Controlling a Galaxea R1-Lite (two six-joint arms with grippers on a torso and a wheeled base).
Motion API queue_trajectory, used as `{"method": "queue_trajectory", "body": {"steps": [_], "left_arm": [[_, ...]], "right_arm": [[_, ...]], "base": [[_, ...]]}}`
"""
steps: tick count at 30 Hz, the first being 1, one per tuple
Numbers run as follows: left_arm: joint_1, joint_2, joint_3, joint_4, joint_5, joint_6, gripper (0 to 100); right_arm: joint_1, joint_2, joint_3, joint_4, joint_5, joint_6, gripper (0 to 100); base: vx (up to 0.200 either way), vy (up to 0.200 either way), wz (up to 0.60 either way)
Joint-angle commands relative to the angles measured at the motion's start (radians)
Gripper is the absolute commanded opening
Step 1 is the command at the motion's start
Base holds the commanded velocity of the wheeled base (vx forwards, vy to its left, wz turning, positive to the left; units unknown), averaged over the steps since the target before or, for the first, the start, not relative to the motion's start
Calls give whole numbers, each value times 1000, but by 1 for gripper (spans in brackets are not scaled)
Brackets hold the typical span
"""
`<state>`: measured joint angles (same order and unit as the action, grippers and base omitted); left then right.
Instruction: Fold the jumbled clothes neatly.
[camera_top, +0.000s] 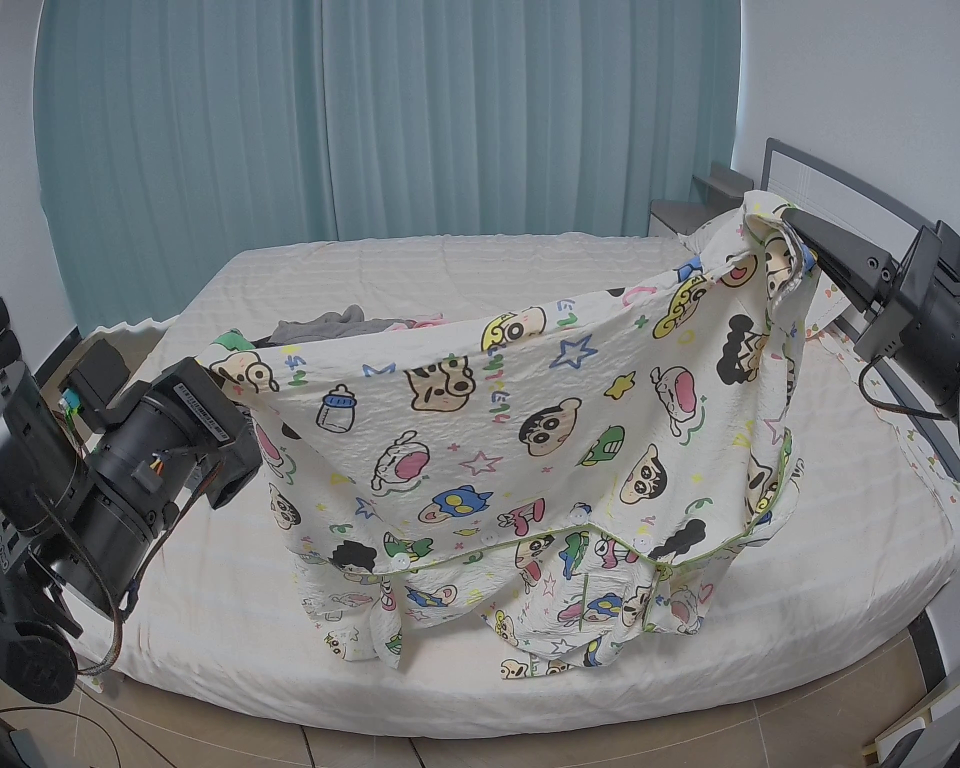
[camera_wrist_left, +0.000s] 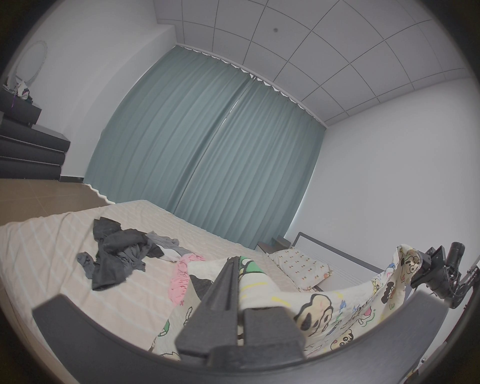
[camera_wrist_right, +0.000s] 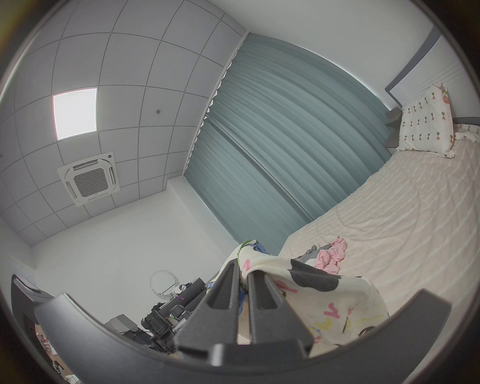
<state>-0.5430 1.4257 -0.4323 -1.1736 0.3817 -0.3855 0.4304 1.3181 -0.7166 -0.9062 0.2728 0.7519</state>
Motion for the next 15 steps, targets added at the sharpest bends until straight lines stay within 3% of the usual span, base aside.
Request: {"method": "queue_trajectory", "body": {"steps": [1,15], "left_arm": [[0,1,-2,0,0,-1,0],[0,-5,10,3,0,-1,0]], "right_arm": [[-2,3,-3,3,0,0,0],[-18,-2,-15,55,16,-2,0]], "base": [[0,-200,0],[0,-200,0]]}}
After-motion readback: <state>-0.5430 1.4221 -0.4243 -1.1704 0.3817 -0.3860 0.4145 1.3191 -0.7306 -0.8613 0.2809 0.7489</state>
